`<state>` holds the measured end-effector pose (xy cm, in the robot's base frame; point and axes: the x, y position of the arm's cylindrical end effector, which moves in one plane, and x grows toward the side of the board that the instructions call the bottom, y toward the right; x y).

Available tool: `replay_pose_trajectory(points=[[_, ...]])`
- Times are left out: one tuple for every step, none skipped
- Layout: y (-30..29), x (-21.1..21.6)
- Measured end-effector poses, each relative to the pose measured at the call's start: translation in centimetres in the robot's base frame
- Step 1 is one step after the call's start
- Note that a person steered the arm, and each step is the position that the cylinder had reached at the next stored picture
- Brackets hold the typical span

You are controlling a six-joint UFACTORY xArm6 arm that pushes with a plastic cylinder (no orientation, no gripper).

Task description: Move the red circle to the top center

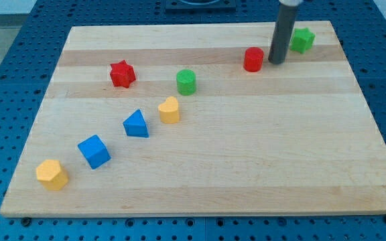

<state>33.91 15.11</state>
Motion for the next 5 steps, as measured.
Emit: replay_pose_trajectory(points=[[0.0, 1.4], [-0.2, 1.3], [-3.6, -1.3], [-7.4, -5.7], [-11.2, -8.7]])
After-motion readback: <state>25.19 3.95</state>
